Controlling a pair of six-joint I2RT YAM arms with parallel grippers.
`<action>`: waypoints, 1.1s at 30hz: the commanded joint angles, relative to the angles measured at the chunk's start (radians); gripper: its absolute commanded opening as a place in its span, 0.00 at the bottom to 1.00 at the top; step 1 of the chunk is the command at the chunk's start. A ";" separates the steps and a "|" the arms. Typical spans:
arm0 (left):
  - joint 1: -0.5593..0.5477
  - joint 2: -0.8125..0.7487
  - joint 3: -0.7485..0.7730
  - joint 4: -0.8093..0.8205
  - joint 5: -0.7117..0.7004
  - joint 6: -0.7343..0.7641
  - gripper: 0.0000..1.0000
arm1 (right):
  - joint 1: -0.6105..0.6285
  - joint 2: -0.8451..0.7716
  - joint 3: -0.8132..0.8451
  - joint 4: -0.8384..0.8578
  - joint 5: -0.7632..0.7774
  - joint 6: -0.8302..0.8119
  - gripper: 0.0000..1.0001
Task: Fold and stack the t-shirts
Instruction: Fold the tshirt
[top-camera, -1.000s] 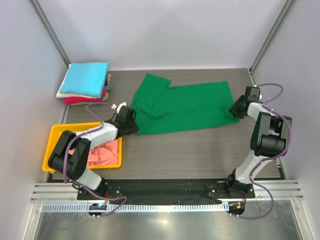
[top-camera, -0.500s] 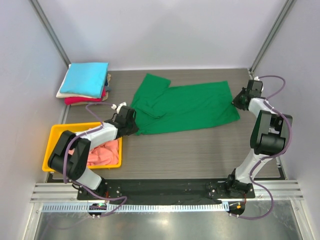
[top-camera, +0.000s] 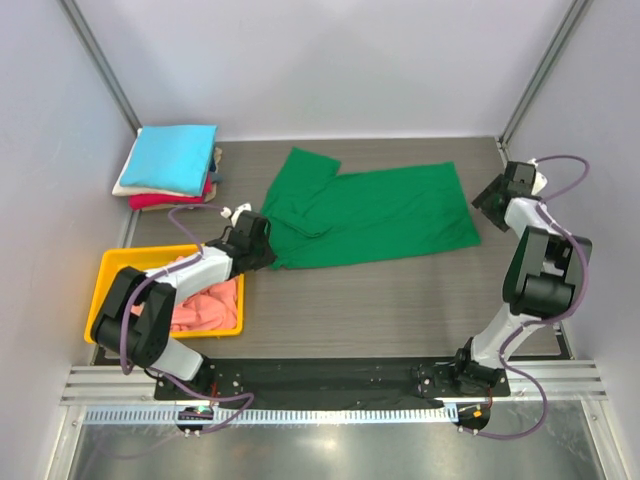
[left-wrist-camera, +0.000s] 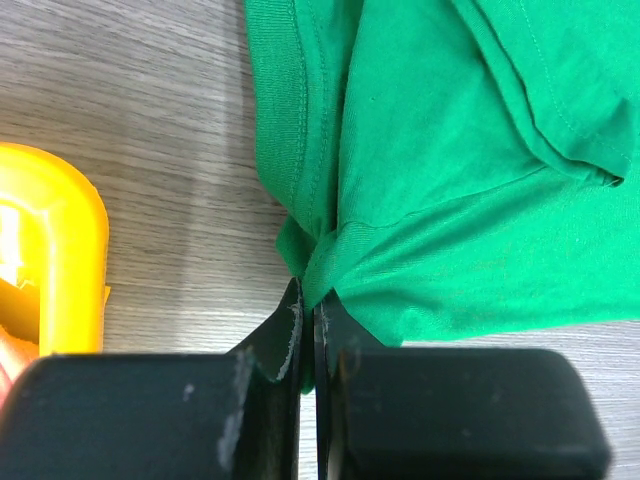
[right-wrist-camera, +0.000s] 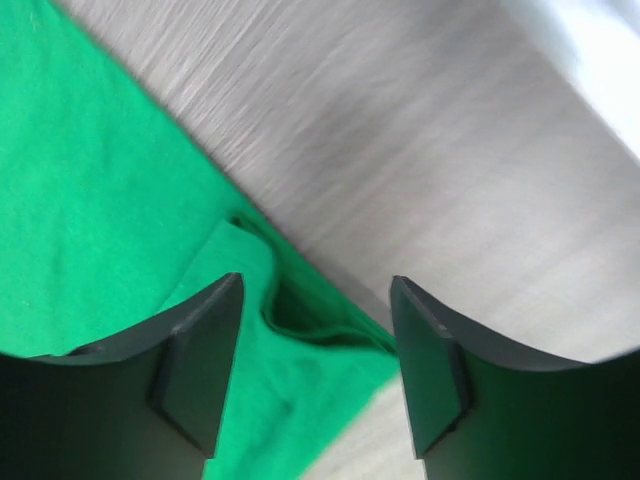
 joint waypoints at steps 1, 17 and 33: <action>0.005 -0.029 0.008 -0.015 -0.016 0.012 0.00 | -0.019 -0.174 -0.062 -0.052 0.110 0.075 0.68; 0.003 -0.046 -0.020 0.003 -0.011 0.002 0.00 | -0.042 -0.159 -0.364 0.091 -0.189 0.147 0.65; 0.006 -0.097 -0.030 -0.020 0.017 -0.010 0.00 | -0.072 -0.194 -0.399 0.100 -0.143 0.155 0.01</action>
